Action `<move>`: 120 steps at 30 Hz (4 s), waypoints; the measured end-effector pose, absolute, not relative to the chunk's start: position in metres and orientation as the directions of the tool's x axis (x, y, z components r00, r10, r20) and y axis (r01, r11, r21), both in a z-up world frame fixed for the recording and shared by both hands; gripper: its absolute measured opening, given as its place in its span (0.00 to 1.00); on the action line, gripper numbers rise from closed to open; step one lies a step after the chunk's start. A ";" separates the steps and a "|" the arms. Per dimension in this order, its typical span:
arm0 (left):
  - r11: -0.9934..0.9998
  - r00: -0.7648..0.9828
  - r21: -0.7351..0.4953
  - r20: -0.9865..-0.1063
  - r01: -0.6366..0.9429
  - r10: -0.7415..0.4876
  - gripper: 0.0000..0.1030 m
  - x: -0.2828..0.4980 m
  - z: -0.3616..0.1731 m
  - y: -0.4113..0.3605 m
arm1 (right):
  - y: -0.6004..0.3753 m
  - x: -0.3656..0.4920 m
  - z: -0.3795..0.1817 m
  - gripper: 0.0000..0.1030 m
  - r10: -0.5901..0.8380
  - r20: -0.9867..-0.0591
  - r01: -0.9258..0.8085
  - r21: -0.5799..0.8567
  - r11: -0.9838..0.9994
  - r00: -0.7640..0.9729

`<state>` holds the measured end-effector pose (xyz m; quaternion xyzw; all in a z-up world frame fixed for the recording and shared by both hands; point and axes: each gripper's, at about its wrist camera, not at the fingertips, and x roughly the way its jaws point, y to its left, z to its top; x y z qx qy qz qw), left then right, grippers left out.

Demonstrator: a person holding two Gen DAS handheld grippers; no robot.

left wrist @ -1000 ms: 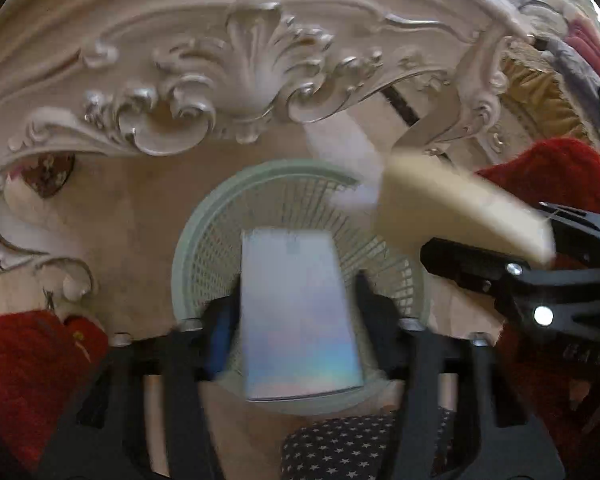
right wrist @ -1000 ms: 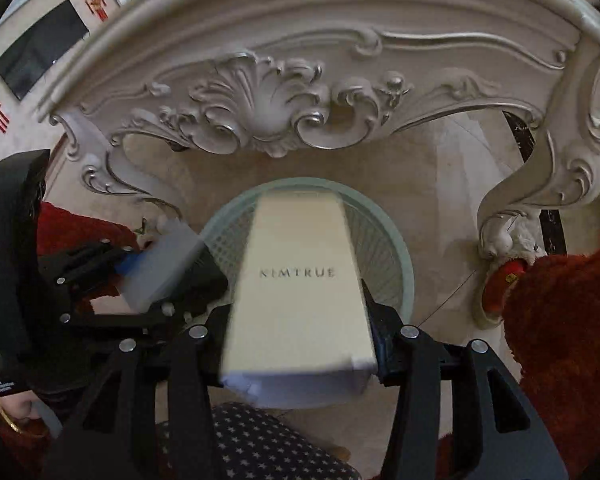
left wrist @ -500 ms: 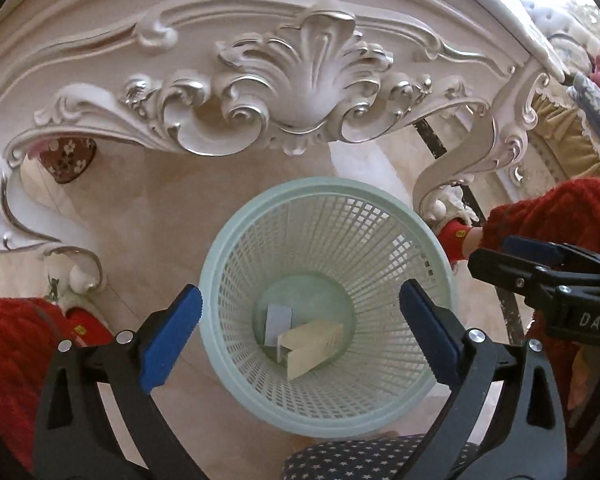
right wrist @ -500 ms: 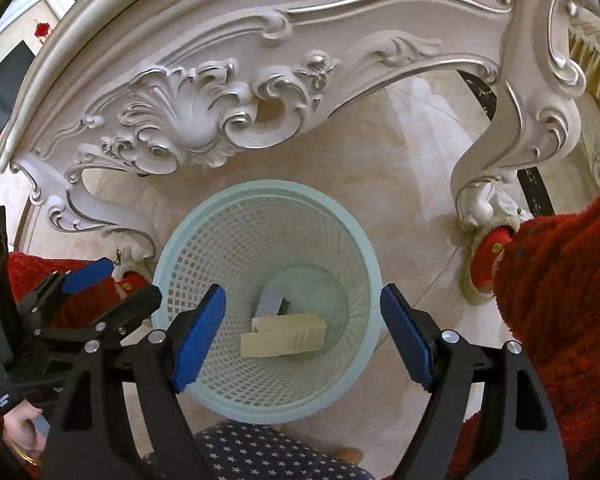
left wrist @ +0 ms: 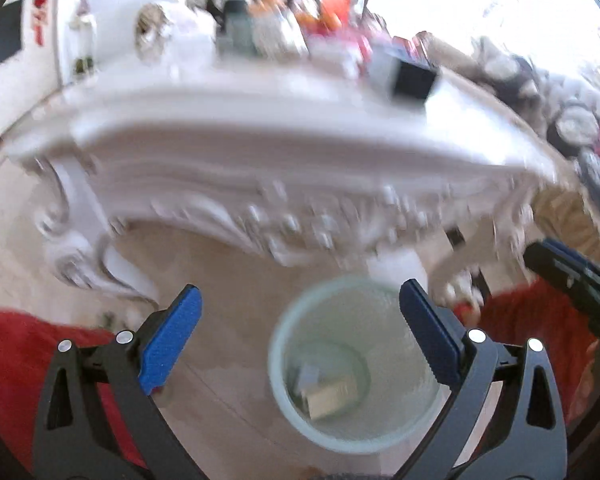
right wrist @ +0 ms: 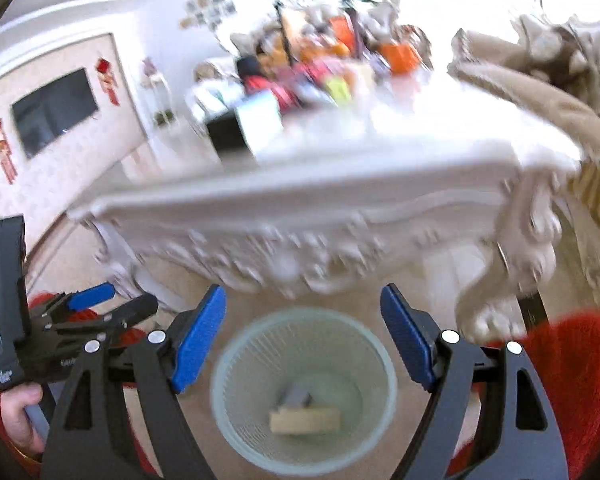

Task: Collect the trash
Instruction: 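Grasp the crumpled white paper with the left tool while the right grasps the black PRAMY box, then carry paper and black box over the wastebasket and open both tools, then grasp the teal box with the left tool while the right grasps the red tube box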

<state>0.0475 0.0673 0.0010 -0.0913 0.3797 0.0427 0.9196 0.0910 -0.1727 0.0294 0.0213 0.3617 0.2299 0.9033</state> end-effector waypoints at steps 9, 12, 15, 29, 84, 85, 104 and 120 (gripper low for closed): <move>0.965 0.784 -0.124 -0.612 -0.229 0.108 0.93 0.152 0.106 0.122 | -0.108 0.165 0.068 0.75 0.415 -0.593 -0.426 0.131 0.895 0.690; 0.963 0.778 -0.163 -0.625 -0.216 0.068 0.93 0.184 0.112 0.127 | -0.085 0.186 0.065 0.75 0.403 -0.611 -0.432 0.109 0.895 0.681; 0.963 0.751 -0.147 -0.655 -0.225 0.075 0.93 0.218 0.107 0.120 | -0.067 0.203 0.056 0.75 0.387 -0.637 -0.426 0.100 0.899 0.667; 0.918 0.646 -0.153 -0.752 -0.365 0.131 0.93 0.295 0.069 0.133 | -0.047 0.227 0.045 0.75 0.310 -0.648 -0.427 -0.026 0.904 0.696; 0.981 0.435 -0.194 -0.884 -0.011 -0.170 0.90 0.075 -0.122 0.018 | -0.195 0.113 -0.098 0.72 0.342 -0.894 -0.288 0.259 0.922 0.291; 0.981 0.438 -0.193 -0.883 -0.012 -0.169 0.90 0.074 -0.121 0.018 | -0.195 0.112 -0.098 0.72 0.341 -0.893 -0.287 0.258 0.923 0.293; 0.977 0.527 -0.201 -0.839 -0.075 -0.132 0.90 0.053 -0.076 0.038 | -0.208 0.087 -0.033 0.72 0.463 -0.730 -0.390 0.287 0.875 0.502; 0.944 0.693 -0.113 -0.706 -0.310 0.144 0.90 0.236 0.109 0.116 | -0.136 0.266 0.129 0.71 0.515 -0.578 -0.599 0.057 0.799 0.632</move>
